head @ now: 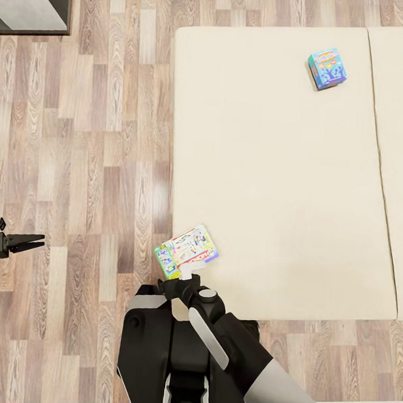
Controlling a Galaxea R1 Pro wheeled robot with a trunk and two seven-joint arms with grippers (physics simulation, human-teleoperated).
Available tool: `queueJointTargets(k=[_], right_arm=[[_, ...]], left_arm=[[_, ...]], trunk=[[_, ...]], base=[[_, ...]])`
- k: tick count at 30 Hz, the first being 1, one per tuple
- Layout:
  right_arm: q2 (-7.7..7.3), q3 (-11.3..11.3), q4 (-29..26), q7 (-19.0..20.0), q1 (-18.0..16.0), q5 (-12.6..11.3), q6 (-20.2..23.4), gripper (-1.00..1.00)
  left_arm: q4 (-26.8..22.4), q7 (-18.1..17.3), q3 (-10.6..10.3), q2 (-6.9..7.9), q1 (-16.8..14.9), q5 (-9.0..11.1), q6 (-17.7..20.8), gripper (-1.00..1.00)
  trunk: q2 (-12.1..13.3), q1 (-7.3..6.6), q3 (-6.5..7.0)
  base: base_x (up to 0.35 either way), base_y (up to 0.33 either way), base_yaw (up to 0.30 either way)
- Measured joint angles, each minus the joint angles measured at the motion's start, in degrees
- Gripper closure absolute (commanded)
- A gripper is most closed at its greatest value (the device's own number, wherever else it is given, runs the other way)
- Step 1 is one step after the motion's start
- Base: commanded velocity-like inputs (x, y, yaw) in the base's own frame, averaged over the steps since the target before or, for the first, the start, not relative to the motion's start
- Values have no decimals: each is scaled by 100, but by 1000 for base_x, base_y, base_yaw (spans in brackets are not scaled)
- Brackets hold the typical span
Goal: Put all the toys in the child's room - the three board games (two on the bed and one on the table), the two jigsaw puzzles on the table, and the tennis ball on the table - inside the toy box on the table in the child's room.
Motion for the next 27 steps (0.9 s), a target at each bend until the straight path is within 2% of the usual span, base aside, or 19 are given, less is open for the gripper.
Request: queueJointTargets(k=[27], right_arm=[[0, 1, -1, 0, 0, 0, 7, -100]], left_arm=[[0, 0, 0, 0, 0, 1, 0, -100]], trunk=[[0, 0, 0]], base=[[0, 0, 0]])
